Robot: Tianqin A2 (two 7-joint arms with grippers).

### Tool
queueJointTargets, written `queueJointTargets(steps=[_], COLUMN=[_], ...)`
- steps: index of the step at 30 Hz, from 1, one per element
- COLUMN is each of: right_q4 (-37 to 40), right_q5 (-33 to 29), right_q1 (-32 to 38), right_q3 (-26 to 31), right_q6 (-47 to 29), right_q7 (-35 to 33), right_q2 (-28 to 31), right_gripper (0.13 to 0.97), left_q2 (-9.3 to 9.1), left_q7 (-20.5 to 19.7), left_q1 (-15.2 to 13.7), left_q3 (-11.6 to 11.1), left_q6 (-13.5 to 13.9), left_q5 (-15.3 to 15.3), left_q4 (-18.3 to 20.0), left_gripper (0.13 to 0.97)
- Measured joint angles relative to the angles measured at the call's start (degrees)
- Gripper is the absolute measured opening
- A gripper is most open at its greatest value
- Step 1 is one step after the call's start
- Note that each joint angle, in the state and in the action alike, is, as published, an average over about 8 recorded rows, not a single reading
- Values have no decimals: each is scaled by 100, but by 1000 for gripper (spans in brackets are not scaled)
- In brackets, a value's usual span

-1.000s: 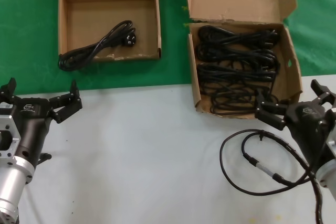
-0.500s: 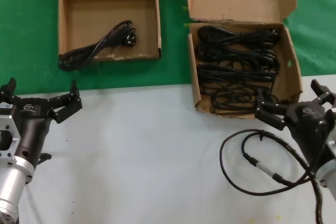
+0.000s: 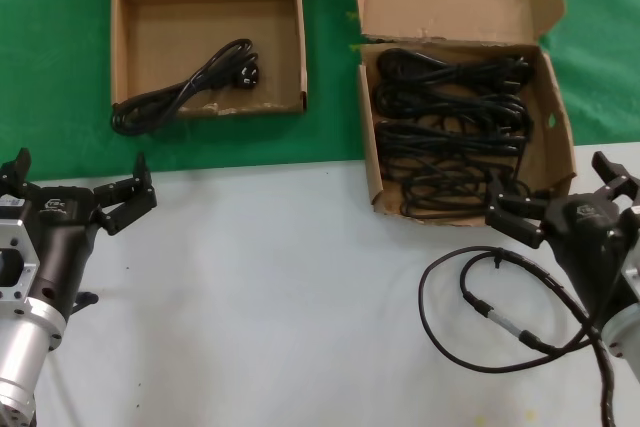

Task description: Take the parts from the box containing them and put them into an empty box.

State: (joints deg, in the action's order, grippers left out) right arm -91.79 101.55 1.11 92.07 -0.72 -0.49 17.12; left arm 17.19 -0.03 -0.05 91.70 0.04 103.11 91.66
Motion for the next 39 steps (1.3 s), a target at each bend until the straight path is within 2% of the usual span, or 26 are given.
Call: queueJointTargets(steps=[39], right_q4=[0], right_q5=[0], right_q1=[0], right_q3=[0], right_q6=[0], right_q7=[0], right_q2=[0], right_gripper=[966], left_q2=[0], left_q7=[0], left_q1=[0], left_q3=[0], left_q6=[0], left_q5=[0], left_q4=[0], left_gripper=[966])
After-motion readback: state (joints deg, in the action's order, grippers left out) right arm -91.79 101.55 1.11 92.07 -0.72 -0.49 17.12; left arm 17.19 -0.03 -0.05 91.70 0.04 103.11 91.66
